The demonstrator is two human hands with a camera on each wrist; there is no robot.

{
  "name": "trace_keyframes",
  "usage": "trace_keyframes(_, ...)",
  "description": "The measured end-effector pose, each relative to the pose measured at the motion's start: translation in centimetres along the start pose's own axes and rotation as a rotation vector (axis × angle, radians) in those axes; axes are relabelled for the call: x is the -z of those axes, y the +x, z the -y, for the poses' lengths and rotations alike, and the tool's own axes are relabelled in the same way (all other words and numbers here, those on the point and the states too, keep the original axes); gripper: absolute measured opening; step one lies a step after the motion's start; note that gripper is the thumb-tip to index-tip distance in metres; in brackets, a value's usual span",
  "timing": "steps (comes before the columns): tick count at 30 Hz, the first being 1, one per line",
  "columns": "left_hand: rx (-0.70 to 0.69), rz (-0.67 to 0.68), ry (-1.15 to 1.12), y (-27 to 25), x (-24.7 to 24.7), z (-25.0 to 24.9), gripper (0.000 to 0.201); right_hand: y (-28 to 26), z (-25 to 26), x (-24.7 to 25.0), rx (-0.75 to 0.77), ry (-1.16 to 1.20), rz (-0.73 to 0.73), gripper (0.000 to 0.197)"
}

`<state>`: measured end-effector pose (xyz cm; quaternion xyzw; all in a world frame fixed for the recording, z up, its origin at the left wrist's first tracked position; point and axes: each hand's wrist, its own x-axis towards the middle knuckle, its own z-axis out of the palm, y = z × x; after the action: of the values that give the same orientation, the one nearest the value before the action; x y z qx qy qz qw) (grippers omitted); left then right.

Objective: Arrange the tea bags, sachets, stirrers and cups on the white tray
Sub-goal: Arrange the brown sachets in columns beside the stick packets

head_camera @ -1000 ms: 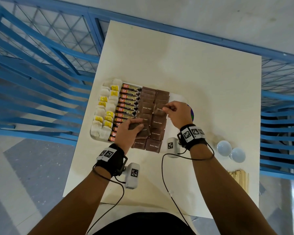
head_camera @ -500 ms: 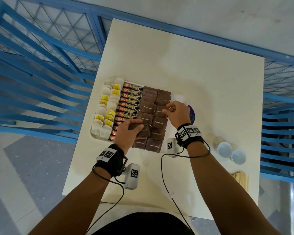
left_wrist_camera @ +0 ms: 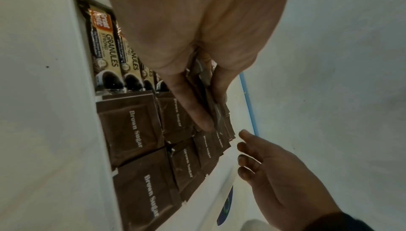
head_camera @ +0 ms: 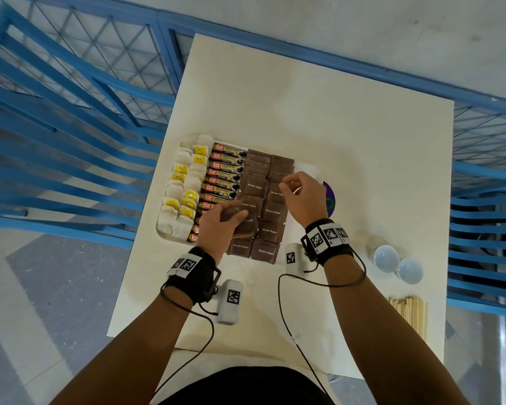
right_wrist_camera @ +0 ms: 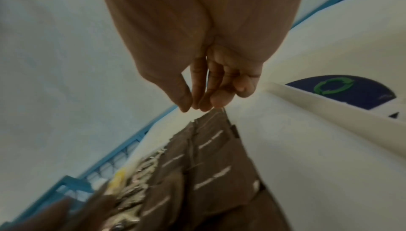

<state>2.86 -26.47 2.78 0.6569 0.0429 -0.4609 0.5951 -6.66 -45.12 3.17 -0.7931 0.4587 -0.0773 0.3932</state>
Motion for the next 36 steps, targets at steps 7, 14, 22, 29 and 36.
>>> trace_keyframes(7, -0.061, -0.014, -0.003, -0.1, -0.4, -1.3, 0.02, -2.4, 1.7, -1.1, 0.068, 0.076, 0.398, 0.014)
trace_keyframes(14, -0.102, -0.06, 0.033, 0.4, 0.3, -1.5, 0.018, -2.4, 1.9, -1.6, 0.041, 0.193, 0.294, 0.005)
trace_keyframes(22, -0.17, -0.07, 0.07, 0.6, 0.2, -2.1, 0.019, -0.8, 1.9, -1.0, 0.049, 0.109, 0.365, 0.018)
trace_keyframes(29, -0.124, 0.009, 0.106, 0.0, 1.0, -2.0, 0.04, 4.5, -0.4, 0.6, -0.078, 0.027, 0.049, 0.014)
trace_keyframes(36, -0.043, 0.01, 0.112, 0.1, 0.7, -1.6, 0.028, 5.6, -1.3, 0.1, -0.077, -0.06, 0.043, 0.019)
